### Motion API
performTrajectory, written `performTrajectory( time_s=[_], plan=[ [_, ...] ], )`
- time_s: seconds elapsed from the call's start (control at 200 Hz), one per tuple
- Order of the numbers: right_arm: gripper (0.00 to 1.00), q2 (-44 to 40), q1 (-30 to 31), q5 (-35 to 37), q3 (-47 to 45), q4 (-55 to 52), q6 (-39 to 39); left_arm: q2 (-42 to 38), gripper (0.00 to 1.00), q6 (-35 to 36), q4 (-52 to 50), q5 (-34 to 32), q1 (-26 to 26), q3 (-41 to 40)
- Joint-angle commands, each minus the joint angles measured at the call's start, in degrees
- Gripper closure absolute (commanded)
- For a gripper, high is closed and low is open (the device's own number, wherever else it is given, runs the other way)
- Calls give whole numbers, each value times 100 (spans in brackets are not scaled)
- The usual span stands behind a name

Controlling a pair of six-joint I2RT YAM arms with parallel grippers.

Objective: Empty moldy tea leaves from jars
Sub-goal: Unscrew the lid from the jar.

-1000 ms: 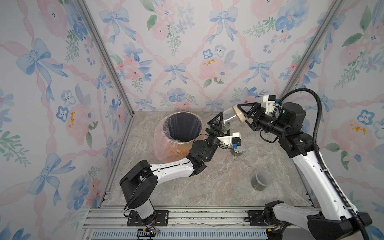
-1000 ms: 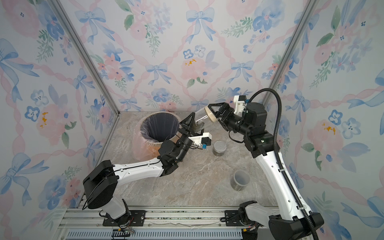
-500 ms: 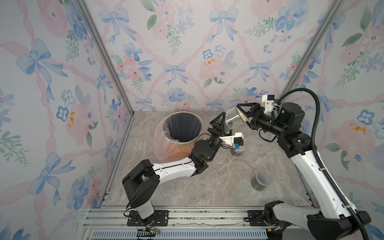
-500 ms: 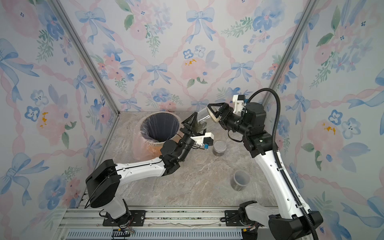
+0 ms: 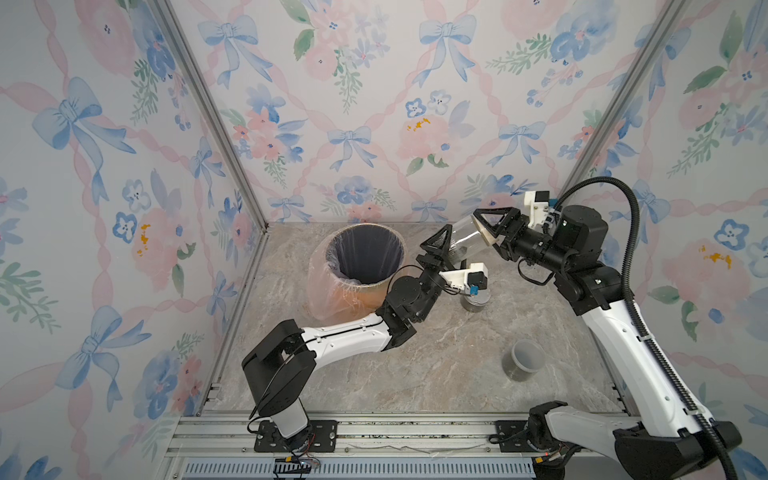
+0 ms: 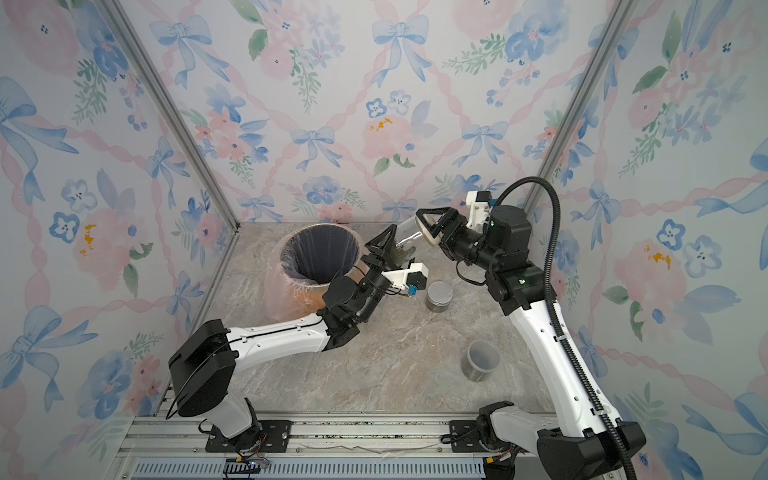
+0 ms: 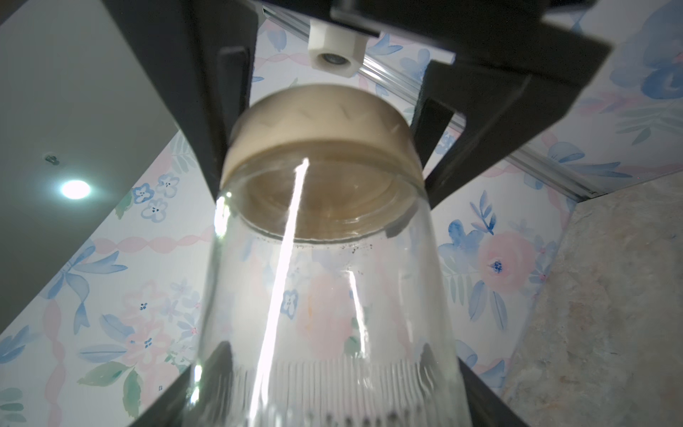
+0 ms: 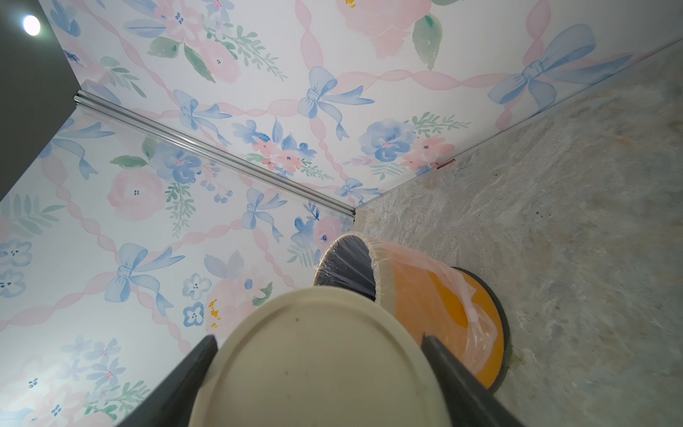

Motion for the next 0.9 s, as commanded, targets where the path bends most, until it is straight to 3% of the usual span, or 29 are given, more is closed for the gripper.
performTrajectory(
  time_s=[0.0, 0.215, 0.315, 0.7, 0.895],
  plan=[
    [62, -56, 62, -526, 78, 34, -501, -538, 77, -1391, -504, 493, -15, 331],
    [63, 25, -8, -1031, 342, -396, -1362, -1092, 77, -3132, -1951, 1649, 280, 564],
    [63, 125, -152, -1485, 435, -493, -1688, -1181, 77, -4242, -2323, 2160, 551, 749],
    [64, 159, -350, -2466, 380, -120, -2360, -1045, 77, -6952, -3212, 4455, 1215, 1494],
    [64, 151, -417, -2729, 332, 159, -2392, -971, 77, -7532, -3218, 5021, 1248, 1661]
  ],
)
